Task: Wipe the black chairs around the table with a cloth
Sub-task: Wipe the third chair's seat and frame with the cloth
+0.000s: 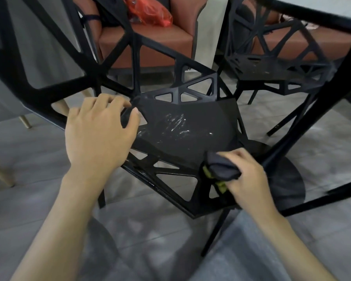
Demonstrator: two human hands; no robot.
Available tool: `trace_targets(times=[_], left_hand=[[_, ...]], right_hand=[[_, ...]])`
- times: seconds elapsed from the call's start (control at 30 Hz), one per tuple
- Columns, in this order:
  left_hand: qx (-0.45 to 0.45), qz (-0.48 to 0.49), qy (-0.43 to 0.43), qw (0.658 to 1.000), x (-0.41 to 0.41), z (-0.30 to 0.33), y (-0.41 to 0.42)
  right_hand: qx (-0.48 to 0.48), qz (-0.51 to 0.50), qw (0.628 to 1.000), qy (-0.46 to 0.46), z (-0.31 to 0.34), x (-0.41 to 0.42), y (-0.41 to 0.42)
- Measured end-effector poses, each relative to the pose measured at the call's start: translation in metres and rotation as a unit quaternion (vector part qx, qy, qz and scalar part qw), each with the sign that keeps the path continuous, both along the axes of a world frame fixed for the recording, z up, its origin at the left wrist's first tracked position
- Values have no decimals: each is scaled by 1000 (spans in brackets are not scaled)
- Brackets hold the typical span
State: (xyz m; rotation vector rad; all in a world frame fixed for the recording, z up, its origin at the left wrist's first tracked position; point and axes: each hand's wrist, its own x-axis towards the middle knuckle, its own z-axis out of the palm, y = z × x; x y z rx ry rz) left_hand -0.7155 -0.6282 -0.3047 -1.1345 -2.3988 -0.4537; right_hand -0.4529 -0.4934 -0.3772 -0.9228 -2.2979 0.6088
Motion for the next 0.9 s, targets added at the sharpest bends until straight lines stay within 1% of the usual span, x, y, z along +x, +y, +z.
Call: trace_targets(times=[0.07,0.13,0.23,0.33,0.4,0.47,0.53,0.57,0.6,0.67,0.7,0.77,0.8,0.83,0.87,0.9], left_hand=[[2,5,-2,1000,1,1,1],[2,8,-1,1000,2,1,1],[1,10,6,1000,2,1,0],[3,4,8,1000,3,1,0],[2,1,7,1000,2,1,0],[9,-1,3,1000,3,2,-1],[25,-4,-2,1000,4,1,-1],[32,-3,-4,999,4,1,-1],[36,-2,-4,999,4,1,-1],[39,-1,-3,999,4,1,0],[41,-1,-4,999,3,1,0],[44,-2,-3,999,3,0,0],[43,-3,-3,999,3,0,0],[43,-3,-4,999,3,0,0],[43,-4,-4,999,3,0,0],[44,-5,-5,999,3,0,0]], right_hand=[[-3,-20,1000,5,-2,-1,3],[11,14,1000,2,1,-6,-22],[12,60,998,35,2,-4,-55],[2,63,997,54,-8,0,-35],[39,39,998,16,-14,-1,-9],[98,-20,994,-37,-15,-3,14],[116,-81,988,-59,-14,-4,25],[117,-89,987,-62,-14,-5,24],[114,-76,989,-64,-15,-6,18],[80,-1,996,-45,-13,-5,-4],[39,40,998,-19,-10,-1,-14],[-92,99,990,43,1,9,-33],[-157,118,977,80,7,12,-41],[-198,131,965,108,12,13,-50],[-198,138,962,127,17,13,-60],[-142,145,972,120,20,10,-69]])
